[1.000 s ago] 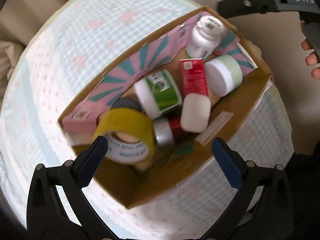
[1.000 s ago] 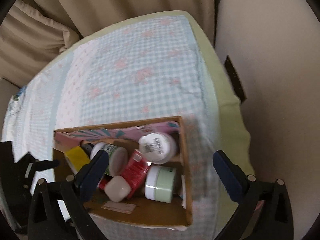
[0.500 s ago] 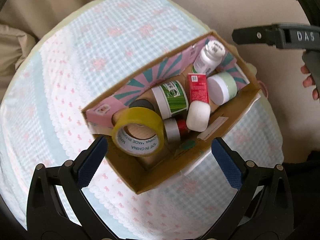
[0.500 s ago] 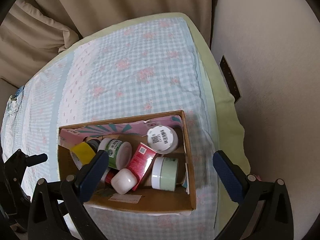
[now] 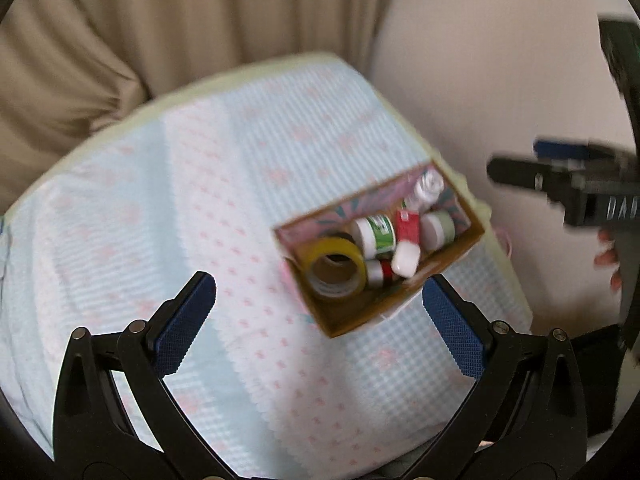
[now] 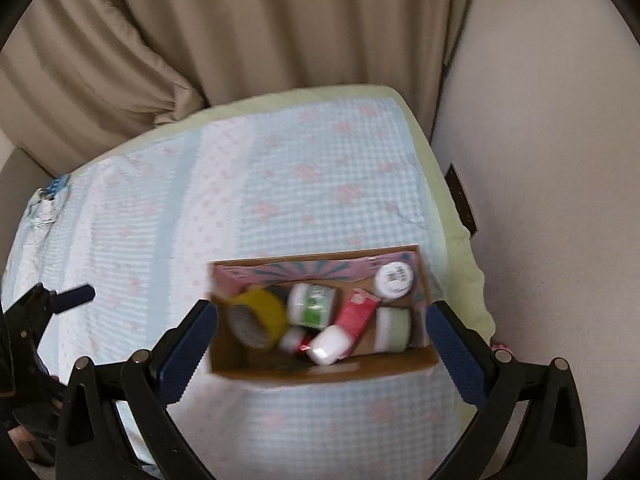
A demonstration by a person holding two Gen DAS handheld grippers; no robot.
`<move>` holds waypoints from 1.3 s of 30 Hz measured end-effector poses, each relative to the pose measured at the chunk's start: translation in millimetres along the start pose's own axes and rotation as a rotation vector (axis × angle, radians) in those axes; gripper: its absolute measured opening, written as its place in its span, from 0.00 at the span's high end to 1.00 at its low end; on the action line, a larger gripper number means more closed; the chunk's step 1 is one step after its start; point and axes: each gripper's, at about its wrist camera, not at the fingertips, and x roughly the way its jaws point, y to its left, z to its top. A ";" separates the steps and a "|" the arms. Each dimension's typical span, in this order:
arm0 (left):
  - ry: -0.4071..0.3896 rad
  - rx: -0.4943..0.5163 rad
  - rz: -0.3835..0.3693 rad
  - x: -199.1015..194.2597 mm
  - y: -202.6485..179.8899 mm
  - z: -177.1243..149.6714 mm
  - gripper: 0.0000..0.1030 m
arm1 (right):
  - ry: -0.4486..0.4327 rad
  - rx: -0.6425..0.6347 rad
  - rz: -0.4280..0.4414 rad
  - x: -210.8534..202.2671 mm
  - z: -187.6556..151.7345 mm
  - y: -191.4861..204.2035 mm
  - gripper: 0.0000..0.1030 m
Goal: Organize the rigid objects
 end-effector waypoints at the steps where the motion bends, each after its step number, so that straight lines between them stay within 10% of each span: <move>1: -0.029 -0.015 0.010 -17.8 8.8 -1.4 0.00 | -0.016 -0.003 0.004 -13.6 -2.2 14.3 0.00; 13: -0.320 -0.212 0.286 -185.7 113.6 -75.1 0.00 | -0.264 -0.119 0.041 -130.7 -31.8 171.6 0.00; 39: -0.392 -0.241 0.298 -208.7 122.2 -102.0 0.00 | -0.342 -0.089 -0.032 -137.9 -69.4 206.8 0.00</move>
